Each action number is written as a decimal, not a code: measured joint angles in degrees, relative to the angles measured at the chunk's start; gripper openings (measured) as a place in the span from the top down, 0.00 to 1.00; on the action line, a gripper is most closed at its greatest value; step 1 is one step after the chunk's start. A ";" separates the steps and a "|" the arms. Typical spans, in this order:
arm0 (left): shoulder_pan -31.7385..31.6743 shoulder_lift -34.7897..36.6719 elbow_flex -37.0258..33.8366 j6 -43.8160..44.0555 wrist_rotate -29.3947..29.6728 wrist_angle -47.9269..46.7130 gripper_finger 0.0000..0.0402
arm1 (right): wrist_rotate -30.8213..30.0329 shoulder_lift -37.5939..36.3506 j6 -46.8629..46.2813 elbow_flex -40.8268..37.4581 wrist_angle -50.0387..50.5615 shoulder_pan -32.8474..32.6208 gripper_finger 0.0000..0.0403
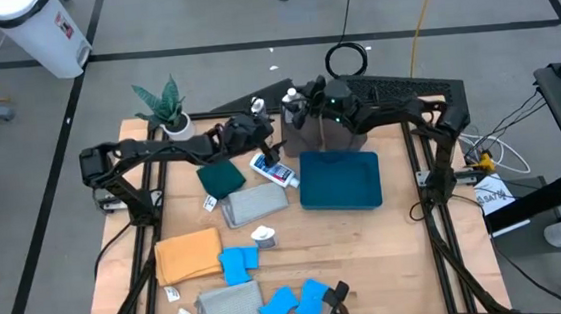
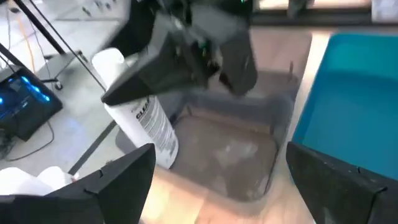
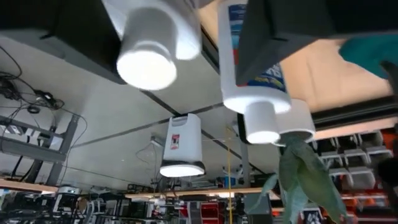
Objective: Pick & Place Kitchen Items
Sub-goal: Put the white clear plastic restorer into the left black bin
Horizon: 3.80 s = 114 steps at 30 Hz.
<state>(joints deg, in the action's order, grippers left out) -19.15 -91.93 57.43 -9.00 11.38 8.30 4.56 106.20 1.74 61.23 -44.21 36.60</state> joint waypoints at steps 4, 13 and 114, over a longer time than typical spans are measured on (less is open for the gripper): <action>0.17 0.05 5.71 -6.15 -1.63 -16.58 0.09 | 0.09 -4.52 0.83 -0.02 6.97 -0.46 0.22; -2.60 -0.77 9.66 -12.35 -15.58 -32.78 0.09 | 0.08 -19.64 5.64 -0.02 27.30 -3.01 0.17; -6.15 2.15 -17.84 -6.25 -29.31 29.28 0.80 | 10.61 -21.33 6.54 -7.89 8.11 -16.05 0.35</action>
<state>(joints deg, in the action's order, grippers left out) -25.30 -89.78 39.59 -15.25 -17.93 37.58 15.17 84.87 8.27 53.34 -36.10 20.56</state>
